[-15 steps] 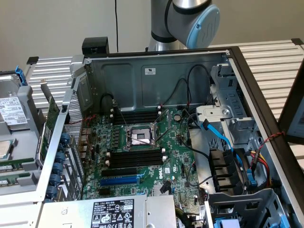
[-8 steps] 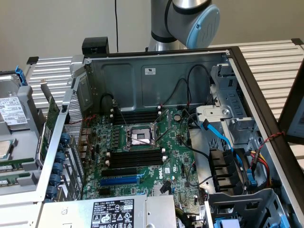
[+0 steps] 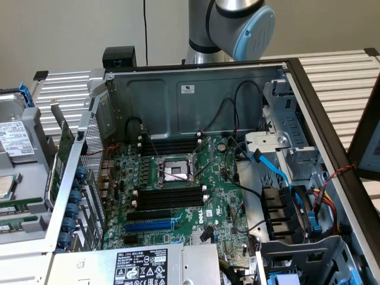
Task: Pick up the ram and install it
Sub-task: 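Pick up the ram and move it above insertion slot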
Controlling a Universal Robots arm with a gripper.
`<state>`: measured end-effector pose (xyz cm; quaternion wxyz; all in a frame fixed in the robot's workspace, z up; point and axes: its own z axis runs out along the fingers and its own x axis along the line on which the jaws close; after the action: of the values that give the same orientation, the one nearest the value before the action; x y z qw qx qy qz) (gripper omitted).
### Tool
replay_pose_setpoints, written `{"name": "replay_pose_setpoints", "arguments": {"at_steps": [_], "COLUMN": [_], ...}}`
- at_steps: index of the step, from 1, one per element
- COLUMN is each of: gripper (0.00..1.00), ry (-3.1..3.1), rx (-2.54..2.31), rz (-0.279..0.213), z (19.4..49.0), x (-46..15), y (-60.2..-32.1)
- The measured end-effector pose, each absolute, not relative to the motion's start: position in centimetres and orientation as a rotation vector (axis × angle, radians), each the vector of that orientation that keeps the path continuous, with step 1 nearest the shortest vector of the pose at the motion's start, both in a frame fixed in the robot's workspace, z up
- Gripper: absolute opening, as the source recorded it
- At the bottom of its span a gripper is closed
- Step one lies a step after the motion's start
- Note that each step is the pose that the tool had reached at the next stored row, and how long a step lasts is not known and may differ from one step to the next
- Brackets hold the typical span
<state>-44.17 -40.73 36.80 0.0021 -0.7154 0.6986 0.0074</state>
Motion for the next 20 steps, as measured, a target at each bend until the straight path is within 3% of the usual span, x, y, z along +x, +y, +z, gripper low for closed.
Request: {"name": "replay_pose_setpoints", "arguments": {"at_steps": [10,20], "gripper": [0.1,0.1], "ry": [2.088,2.078], "rx": [-2.34,-2.324], "rz": [0.023,-0.009], "z": [36.2,34.8], "x": [-44.5,-45.1], "y": [-40.8,-40.8]}}
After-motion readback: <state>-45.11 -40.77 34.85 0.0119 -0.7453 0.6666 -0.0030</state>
